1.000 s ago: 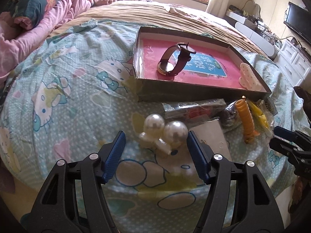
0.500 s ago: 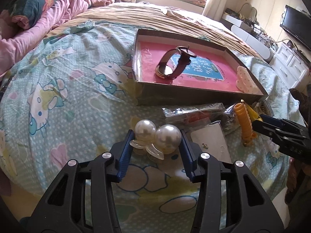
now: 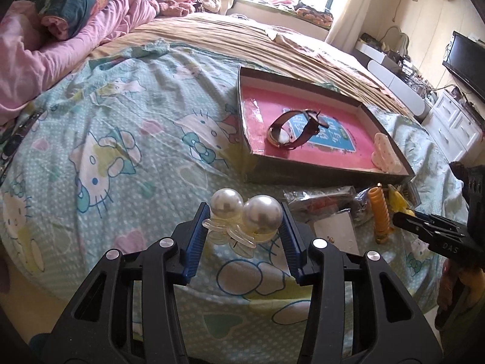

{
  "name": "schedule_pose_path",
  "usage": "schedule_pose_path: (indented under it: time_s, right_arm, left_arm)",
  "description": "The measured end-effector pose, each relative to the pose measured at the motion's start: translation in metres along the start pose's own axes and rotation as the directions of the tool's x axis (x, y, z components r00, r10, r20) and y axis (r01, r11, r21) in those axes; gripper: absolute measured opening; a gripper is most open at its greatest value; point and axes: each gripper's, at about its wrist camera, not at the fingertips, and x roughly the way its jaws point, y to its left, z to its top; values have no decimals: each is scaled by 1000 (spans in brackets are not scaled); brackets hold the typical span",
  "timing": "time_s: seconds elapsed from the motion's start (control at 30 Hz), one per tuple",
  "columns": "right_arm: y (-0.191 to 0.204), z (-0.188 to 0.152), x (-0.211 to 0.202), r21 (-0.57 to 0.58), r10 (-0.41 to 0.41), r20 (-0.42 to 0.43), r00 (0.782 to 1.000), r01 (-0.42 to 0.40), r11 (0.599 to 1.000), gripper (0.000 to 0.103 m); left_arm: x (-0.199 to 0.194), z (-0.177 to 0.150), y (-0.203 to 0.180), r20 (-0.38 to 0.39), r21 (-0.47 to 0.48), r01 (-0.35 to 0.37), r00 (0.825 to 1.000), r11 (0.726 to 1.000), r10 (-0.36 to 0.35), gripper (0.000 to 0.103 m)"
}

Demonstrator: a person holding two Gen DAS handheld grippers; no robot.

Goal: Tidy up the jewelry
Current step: 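Grasp the pearl earrings with the left tool while the right tool grasps the bagged yellow bangles, then carry the pearl earrings with the left tool while the right tool carries the bangles into the box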

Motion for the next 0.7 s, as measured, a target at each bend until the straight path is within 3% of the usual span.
schedule_pose_path:
  time_s: [0.7]
  right_arm:
    - [-1,18,-59,-6,29,142,989,-28,1000,39]
  left_arm:
    - [-32,20,-22,76,36,5,997,999,-7,37]
